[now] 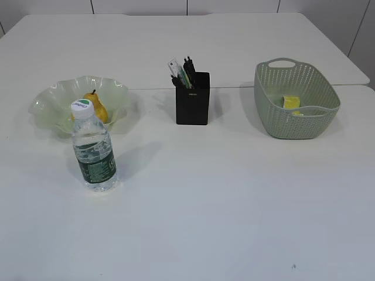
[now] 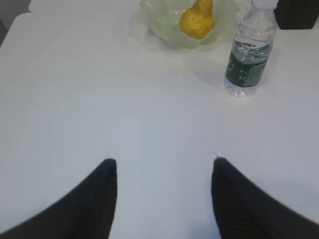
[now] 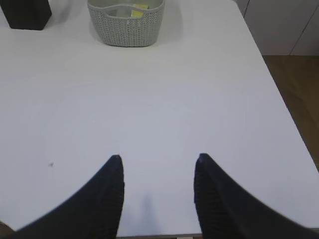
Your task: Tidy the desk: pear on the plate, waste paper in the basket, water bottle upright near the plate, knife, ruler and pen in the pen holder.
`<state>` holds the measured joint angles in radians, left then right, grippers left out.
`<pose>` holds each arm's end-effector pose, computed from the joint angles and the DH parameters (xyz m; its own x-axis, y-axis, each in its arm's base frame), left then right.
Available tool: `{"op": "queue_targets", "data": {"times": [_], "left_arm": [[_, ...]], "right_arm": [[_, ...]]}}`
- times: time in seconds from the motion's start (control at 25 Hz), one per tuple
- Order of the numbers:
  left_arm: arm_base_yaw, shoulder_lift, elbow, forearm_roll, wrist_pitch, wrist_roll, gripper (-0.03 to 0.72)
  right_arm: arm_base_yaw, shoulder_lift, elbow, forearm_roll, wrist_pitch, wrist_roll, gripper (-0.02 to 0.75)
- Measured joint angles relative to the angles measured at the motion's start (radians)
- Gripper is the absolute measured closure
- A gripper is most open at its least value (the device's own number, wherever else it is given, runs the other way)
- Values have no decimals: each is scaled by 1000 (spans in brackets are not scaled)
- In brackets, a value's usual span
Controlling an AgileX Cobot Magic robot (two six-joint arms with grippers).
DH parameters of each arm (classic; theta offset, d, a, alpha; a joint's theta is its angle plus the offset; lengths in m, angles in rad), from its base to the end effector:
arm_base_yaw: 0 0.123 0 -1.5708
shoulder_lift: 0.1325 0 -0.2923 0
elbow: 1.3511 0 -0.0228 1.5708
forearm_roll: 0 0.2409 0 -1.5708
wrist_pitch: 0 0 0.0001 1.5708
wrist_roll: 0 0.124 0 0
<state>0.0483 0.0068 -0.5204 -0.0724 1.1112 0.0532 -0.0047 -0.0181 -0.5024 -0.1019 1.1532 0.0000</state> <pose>0.0047 -0.0078 0.2581 -0.4868 -0.0025 -0.8735 0.0186 0.9997 -0.0132 -0.0001 -0.0115 0.2487 -0.5202 -0.0388 -0.8531 0.0628 0.9945 -0.0835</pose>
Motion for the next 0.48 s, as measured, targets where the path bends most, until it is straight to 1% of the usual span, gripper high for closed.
{"op": "queue_targets", "data": {"times": [0.28, 0.48], "left_arm": [[0, 0, 0, 0, 0, 17, 286], [0, 0, 0, 0, 0, 22, 292]], "right_arm": [[0, 0, 0, 2, 0, 16, 391], [-2, 0, 0, 34, 0, 30, 391]]}}
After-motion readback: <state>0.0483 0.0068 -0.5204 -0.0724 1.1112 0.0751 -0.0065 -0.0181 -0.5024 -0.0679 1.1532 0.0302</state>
